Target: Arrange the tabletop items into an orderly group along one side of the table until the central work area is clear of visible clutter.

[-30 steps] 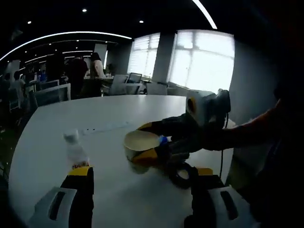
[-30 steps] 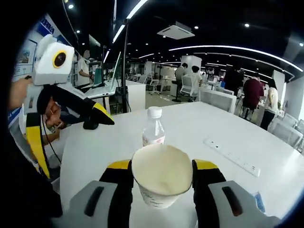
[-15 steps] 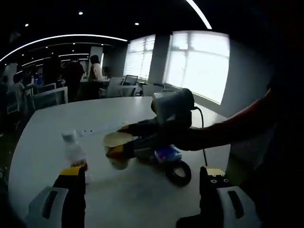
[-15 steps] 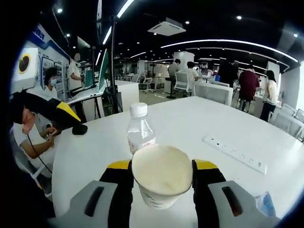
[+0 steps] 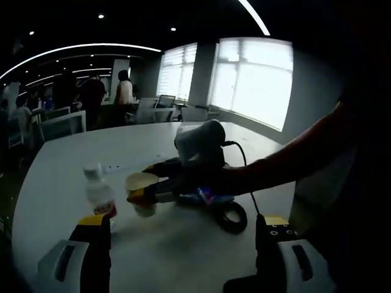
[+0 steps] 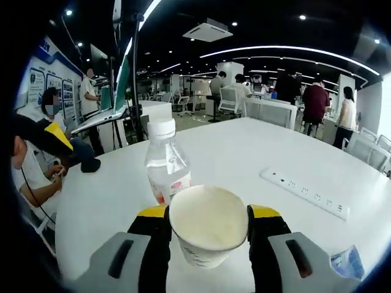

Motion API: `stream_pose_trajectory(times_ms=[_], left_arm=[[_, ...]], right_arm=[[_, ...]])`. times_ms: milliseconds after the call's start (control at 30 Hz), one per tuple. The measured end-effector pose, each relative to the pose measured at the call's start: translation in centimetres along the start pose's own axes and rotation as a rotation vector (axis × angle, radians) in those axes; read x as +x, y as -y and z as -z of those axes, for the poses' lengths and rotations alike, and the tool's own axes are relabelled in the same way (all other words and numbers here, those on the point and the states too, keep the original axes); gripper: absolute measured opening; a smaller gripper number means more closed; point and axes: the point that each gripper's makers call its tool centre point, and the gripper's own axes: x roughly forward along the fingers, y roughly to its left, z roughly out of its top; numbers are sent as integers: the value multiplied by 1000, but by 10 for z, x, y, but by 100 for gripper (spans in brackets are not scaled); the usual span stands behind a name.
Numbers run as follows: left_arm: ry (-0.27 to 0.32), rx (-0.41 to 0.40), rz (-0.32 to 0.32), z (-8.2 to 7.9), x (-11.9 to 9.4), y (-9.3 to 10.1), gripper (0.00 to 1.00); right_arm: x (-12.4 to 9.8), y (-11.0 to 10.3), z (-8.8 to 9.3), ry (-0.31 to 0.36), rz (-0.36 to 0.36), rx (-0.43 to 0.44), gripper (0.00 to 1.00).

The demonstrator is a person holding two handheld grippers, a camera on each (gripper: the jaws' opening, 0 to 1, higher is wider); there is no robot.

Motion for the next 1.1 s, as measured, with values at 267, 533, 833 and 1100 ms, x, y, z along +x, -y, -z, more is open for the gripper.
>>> stream_pose_trajectory(times_ms=[267,533,833,1100], left_arm=[[-6,2,-2,2,-2,-8,97],[-17,1,-2,7,-4,-17,97],[-35,1,2,12,-4,-21,94],[-44,5,16,15,-1,-13,94]], right_arm=[[18,-5,9,-22,-12,-14,45],[28,-8,15,-30,-11,-14,45],[27,-11,25,-50,-16,-21,48],[22,-11,30,-74,-10,-22,51]])
